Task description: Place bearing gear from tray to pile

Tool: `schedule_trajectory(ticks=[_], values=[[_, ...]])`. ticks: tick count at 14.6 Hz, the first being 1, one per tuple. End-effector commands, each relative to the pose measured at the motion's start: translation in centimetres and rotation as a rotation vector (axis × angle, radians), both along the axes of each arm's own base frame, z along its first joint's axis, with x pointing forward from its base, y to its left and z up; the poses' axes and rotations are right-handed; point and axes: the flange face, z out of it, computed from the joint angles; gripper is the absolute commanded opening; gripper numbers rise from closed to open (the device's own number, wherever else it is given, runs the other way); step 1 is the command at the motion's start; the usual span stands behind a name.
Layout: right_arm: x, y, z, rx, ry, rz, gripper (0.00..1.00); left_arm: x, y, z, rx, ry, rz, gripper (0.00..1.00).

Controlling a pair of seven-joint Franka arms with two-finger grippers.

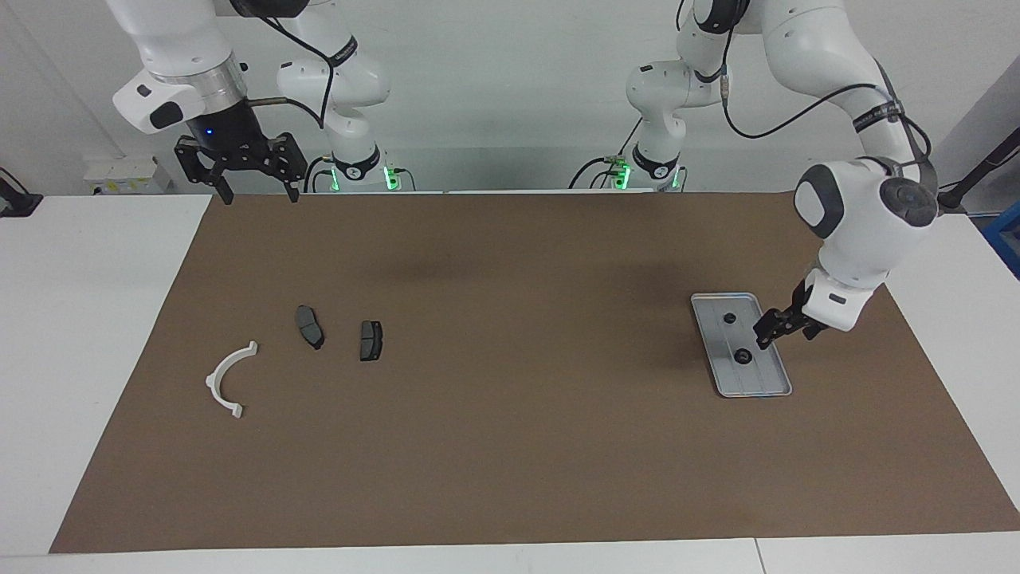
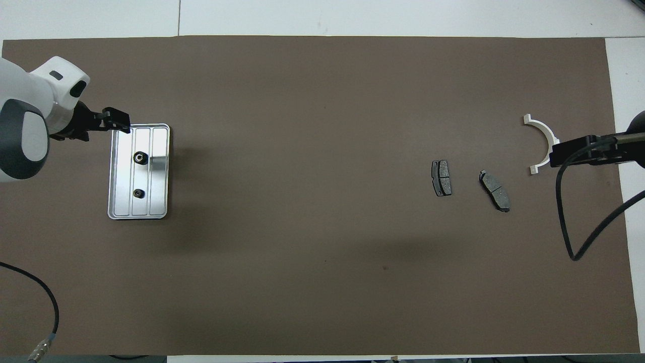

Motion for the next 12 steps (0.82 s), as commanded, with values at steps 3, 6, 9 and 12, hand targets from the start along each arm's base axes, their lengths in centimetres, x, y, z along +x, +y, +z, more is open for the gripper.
schedule_trajectory(ticks=[3, 6, 9, 12], values=[[-0.4, -0.5, 0.5, 0.034, -0.013, -0.024, 1.0, -1.1, -0.7, -4.1, 0.007, 0.014, 0.002, 0.73], [-0.4, -0.4, 0.6, 0.038, -0.017, -0.025, 1.0, -2.2, -1.4, -5.6, 0.006, 0.014, 0.013, 0.72], [-0.4, -0.3, 0.6, 0.038, -0.019, -0.02, 1.0, -3.5, -1.5, -6.6, 0.007, 0.028, 0.011, 0.69], [-0.4, -0.6, 0.6, 0.038, -0.016, -0.028, 1.0, -3.8, -1.6, -6.7, 0.007, 0.037, 0.009, 0.64]])
